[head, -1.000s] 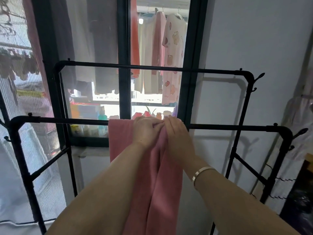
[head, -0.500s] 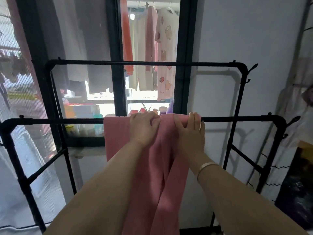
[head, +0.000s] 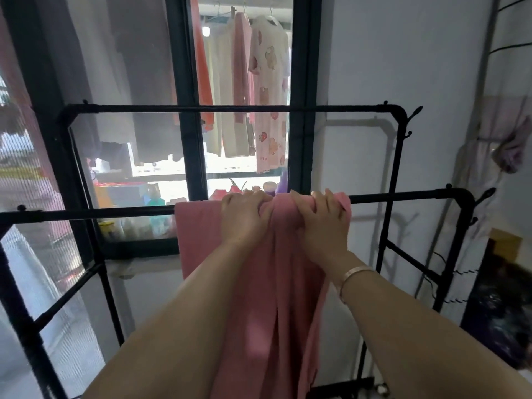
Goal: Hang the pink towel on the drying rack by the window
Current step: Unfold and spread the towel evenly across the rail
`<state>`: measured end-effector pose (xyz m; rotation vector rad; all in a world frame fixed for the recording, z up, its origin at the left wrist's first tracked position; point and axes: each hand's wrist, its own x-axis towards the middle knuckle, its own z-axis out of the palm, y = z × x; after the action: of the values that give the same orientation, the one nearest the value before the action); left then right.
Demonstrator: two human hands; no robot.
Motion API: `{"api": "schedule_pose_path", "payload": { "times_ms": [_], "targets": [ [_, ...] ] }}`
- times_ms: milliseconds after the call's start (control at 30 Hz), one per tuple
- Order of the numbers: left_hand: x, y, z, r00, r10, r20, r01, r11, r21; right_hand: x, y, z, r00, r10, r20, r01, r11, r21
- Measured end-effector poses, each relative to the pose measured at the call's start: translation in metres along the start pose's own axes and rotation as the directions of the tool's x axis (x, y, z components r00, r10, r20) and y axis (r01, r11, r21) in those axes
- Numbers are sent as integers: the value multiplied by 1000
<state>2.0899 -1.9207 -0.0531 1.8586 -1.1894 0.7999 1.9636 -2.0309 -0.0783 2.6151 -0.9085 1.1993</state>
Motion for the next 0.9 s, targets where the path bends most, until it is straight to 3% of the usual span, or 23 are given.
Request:
{"api": "schedule_pose_path", "payload": {
  "times_ms": [133, 300, 400, 500, 600, 667, 733, 833, 900],
  "targets": [
    [0, 1, -1, 1000, -8, 6, 8, 1000, 5, 5, 10, -1, 1000, -9, 0, 9, 1000, -27],
    [-1, 2, 0, 998, -64, 12, 64, 998, -14, 21, 24, -16, 988, -96, -123, 101, 994, 37],
    [1, 5, -1, 992, -120, 29, 122, 991, -55, 27, 30, -27, 997, -74, -31, 76, 994, 73],
    [4, 10, -2, 987, -158, 24, 160, 984, -79, 32, 36, -36, 1000, 8, -25, -3, 985, 175],
    [6, 6, -3, 969, -237, 63, 241, 968, -70, 37, 51, -39, 981, 194, -21, -171, 907, 385],
    [7, 6, -3, 958, -272, 93, 278, 959, -58, 35, 62, -40, 980, 182, -84, -142, 926, 351],
    [9, 14, -3, 953, -291, 87, 295, 955, -34, 27, 72, -40, 981, 59, -187, -18, 977, 214],
    [13, 31, 3, 973, -228, 31, 225, 972, 63, 19, 72, -36, 956, -52, -289, 82, 992, 92],
    [12, 46, 11, 988, -146, 55, 143, 988, 52, 19, 72, -31, 964, -82, -254, 105, 991, 78]
  ]
}}
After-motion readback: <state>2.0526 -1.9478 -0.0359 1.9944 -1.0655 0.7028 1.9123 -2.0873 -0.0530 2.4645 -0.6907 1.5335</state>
